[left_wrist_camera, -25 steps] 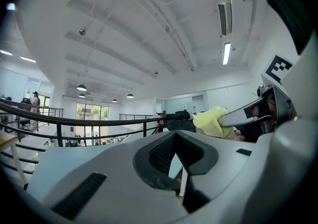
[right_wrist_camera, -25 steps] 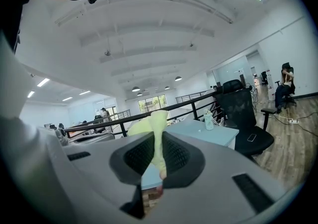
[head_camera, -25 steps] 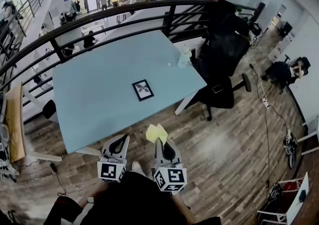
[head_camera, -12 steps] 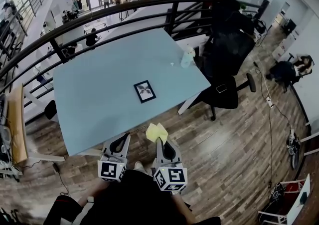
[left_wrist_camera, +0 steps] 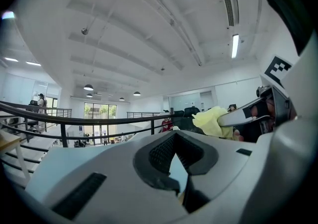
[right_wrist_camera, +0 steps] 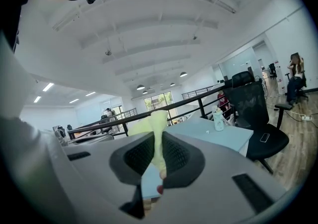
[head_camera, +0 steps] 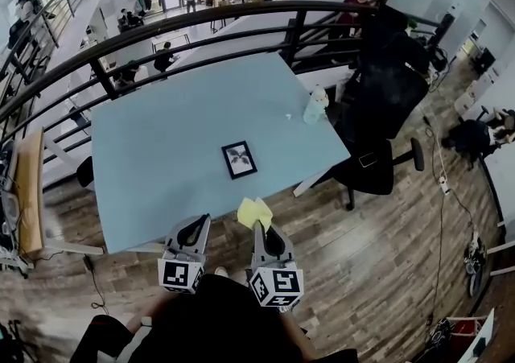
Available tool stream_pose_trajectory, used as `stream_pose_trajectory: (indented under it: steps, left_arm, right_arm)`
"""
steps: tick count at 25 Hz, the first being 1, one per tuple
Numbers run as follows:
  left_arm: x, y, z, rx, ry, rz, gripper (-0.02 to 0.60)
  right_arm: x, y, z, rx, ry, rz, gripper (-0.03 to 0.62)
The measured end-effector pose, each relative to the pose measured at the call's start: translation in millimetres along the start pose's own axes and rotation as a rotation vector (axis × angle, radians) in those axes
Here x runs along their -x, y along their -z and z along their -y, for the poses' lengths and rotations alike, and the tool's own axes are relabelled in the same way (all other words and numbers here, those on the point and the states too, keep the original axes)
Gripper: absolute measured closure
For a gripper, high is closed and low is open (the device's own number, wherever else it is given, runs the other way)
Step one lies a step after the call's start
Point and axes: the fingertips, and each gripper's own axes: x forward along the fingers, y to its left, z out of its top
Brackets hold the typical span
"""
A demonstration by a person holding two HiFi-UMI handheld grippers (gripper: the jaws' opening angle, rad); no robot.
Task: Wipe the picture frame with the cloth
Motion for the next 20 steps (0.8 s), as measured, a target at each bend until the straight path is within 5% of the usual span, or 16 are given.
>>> stream_pose_trajectory:
  steps: [12,20]
  left_arm:
    - [-81,2,-10,0.023,-0.130,-0.011,0.581]
    - [-101,-9,-22,0.017,-0.299,-0.030,0.581]
  right_arm:
    - [-93,-33,48,0.040,-0.131,-0.050,0.559]
    - [-138,-53,55,0.058,-0.286,-0.097,0.559]
